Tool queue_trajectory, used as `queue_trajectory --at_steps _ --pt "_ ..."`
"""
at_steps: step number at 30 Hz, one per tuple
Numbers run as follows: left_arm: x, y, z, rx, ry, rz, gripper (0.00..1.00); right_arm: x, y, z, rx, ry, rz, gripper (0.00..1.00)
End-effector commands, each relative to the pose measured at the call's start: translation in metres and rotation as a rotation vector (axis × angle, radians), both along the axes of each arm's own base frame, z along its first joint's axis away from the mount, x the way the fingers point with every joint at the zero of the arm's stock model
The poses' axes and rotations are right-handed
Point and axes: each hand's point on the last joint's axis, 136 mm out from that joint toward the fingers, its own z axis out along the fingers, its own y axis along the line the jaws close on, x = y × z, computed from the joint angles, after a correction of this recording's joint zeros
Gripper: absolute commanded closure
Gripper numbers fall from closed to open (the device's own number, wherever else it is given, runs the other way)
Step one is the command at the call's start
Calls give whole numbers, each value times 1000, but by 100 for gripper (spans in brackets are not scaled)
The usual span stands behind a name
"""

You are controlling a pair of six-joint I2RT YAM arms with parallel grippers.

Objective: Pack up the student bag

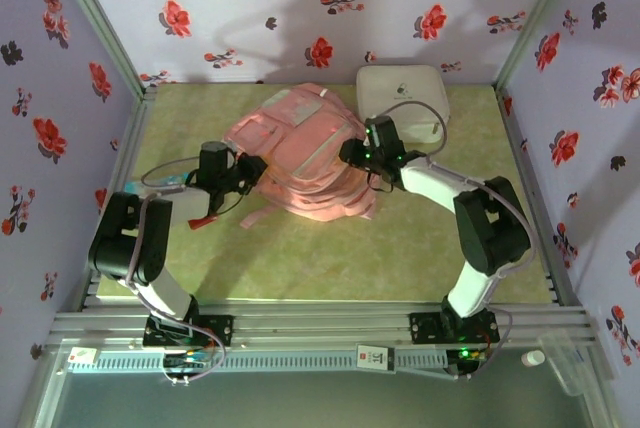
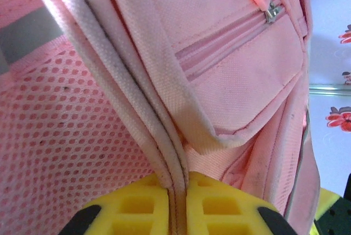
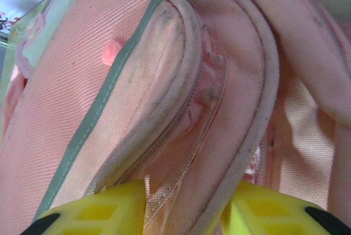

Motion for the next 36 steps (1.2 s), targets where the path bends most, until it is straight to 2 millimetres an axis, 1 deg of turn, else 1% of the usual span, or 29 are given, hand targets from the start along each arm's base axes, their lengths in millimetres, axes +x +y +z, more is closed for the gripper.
queue_trajectory --at_steps 1,4,6,8,11,13,16,21,24,26,28,33,36 --pt "-10 -17 9 -35 -14 -31 93 9 -6 12 -52 -34 13 55" --pt "-11 -24 20 -43 -27 -20 93 -2 -24 26 -109 -42 -19 43" --pt "-12 -28 25 -49 -24 -8 93 -14 -38 37 -153 -49 -40 39" --pt "-13 -32 30 -66 -20 8 92 -28 -46 45 -180 -46 -38 37" --pt "-15 -38 38 -80 -10 30 91 -51 -50 53 -213 -48 -18 37" --pt "-16 -41 45 -90 -12 37 91 -67 -43 54 -242 -55 13 37" --pt "-18 -47 53 -107 -18 48 91 -90 -22 54 -288 -72 74 38" --pt "-22 -56 62 -120 -16 48 91 -126 43 46 -266 -105 224 46" --pt "-23 -60 64 -121 -11 48 91 -140 79 41 -226 -116 300 51" --pt "-24 -61 64 -119 -7 48 91 -145 97 36 -210 -113 335 55" --pt "-24 -61 65 -112 -4 46 91 -146 109 32 -200 -106 357 58" --pt "-26 -60 64 -108 0 55 91 -138 134 13 -180 -72 377 66" --pt "-28 -58 63 -107 4 61 91 -131 148 4 -172 -58 385 68"
